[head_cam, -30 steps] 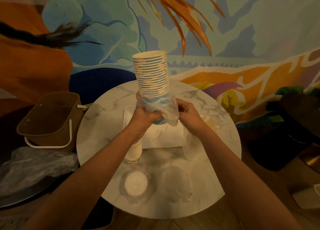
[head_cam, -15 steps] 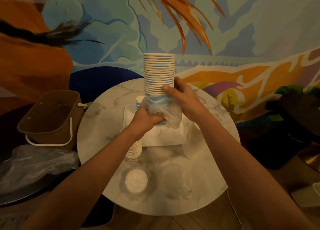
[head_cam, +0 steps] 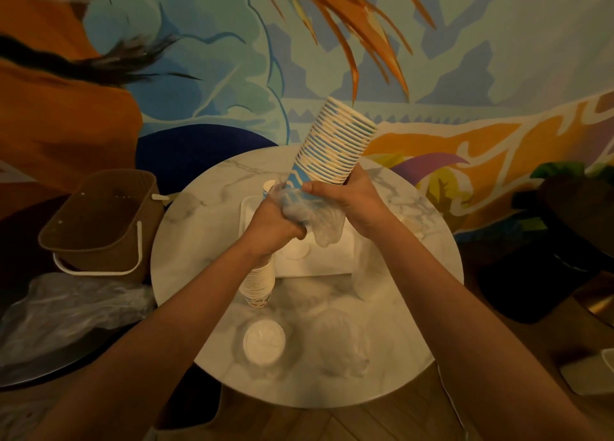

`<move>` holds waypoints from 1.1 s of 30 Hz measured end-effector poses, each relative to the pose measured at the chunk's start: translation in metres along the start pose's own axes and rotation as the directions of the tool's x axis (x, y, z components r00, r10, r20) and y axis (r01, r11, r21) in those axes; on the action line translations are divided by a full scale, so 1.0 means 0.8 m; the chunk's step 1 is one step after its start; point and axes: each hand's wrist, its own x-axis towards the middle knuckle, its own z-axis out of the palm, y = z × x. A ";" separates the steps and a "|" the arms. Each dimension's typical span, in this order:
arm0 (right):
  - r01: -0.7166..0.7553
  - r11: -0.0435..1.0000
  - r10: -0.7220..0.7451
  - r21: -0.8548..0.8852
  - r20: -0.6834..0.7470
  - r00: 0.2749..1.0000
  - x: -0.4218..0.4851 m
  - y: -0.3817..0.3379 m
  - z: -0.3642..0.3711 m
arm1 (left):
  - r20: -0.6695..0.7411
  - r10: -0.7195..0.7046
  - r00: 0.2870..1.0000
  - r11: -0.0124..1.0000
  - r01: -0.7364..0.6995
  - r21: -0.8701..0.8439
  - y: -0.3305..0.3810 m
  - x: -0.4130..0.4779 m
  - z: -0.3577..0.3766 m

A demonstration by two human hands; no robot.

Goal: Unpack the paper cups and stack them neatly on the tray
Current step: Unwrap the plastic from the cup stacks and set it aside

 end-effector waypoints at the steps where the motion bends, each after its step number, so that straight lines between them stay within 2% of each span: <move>1: 0.008 1.000 -0.008 0.009 -0.030 1.000 0.000 0.001 0.001 | -0.024 -0.013 1.000 1.000 0.014 0.022 0.002 0.000 -0.001; 5: 0.050 0.996 -0.040 0.078 -0.122 0.992 0.001 0.003 -0.004 | -0.189 -0.075 0.979 0.989 0.098 0.112 -0.004 0.008 -0.012; 9: 0.013 1.000 -0.017 -0.028 -0.155 0.988 -0.001 0.022 -0.012 | -0.397 -0.213 0.893 0.972 0.234 0.004 -0.005 0.015 -0.029; 12: -0.043 0.992 0.020 -0.120 -0.185 0.983 -0.008 0.050 -0.015 | -0.523 -0.241 0.817 0.967 0.250 -0.055 -0.003 0.017 -0.042; 17: -0.116 0.962 0.075 -0.249 -0.170 0.983 -0.034 0.112 -0.011 | -0.505 -0.308 0.806 0.950 0.285 -0.126 -0.013 0.012 -0.048; 22: -0.230 0.927 0.183 -0.295 -0.177 0.967 -0.058 0.161 -0.013 | -0.522 -0.302 0.797 0.949 0.198 -0.246 -0.012 -0.001 -0.049; 33: -0.341 0.879 0.322 -0.333 -0.114 0.940 -0.085 0.197 -0.011 | -0.467 -0.256 0.846 0.957 0.153 -0.247 -0.020 0.001 -0.042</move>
